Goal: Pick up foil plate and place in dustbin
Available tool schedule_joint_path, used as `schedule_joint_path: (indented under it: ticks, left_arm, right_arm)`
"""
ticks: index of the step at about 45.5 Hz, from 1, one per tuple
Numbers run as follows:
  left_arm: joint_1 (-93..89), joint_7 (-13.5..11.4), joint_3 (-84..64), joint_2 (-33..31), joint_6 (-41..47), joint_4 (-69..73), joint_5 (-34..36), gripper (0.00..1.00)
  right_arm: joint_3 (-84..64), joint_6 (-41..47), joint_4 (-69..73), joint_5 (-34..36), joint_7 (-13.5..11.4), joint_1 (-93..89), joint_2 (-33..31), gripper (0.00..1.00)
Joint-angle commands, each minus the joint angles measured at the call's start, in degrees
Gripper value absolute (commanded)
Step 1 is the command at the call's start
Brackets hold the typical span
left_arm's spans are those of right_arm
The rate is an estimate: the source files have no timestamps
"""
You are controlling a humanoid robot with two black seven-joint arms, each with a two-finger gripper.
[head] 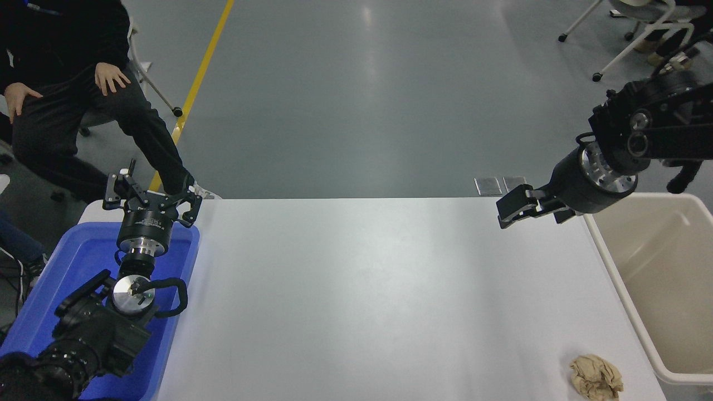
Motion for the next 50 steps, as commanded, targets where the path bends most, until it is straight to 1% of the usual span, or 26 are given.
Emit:
schedule_joint_path:
  ticks: [1, 6, 10, 13, 17, 24, 30, 50]
  left_arm:
    - [0.0, 0.0, 0.0, 0.0, 0.0, 0.0, 0.0, 0.99]
    - [0.0, 0.0, 0.0, 0.0, 0.0, 0.0, 0.0, 0.99]
    - [0.0, 0.0, 0.0, 0.0, 0.0, 0.0, 0.0, 0.99]
    - [0.0, 0.0, 0.0, 0.0, 0.0, 0.0, 0.0, 0.99]
    - [0.0, 0.0, 0.0, 0.0, 0.0, 0.0, 0.0, 0.99]
    - [0.0, 0.0, 0.0, 0.0, 0.0, 0.0, 0.0, 0.99]
    - [0.0, 0.0, 0.0, 0.0, 0.0, 0.0, 0.0, 0.99]
    - [0.0, 0.0, 0.1, 0.0, 0.0, 0.0, 0.0, 0.99]
  right_arm:
    - [-3.2, 5.2, 0.4, 8.8, -0.1, 3.8, 10.8, 1.00]
    - [-5.2, 6.1, 0.1, 11.0, -0.1, 4.1, 14.6, 1.00]
    - [-6.5, 6.2, -1.0, 12.1, -0.1, 3.6, 16.2, 1.00]
    - [-7.5, 6.3, -1.1, 14.3, -0.1, 3.4, 17.0, 1.00]
    - [-8.5, 8.2, -0.7, 17.8, -0.1, 3.8, 17.2, 1.00]
    - [-8.2, 11.0, -0.3, 19.6, 0.0, 5.2, 17.0, 1.00]
    - [-8.3, 12.9, 0.6, 23.5, 0.0, 6.6, 16.8, 1.00]
    - [-8.5, 13.0, 1.0, 24.4, 0.2, 7.2, 16.6, 1.00]
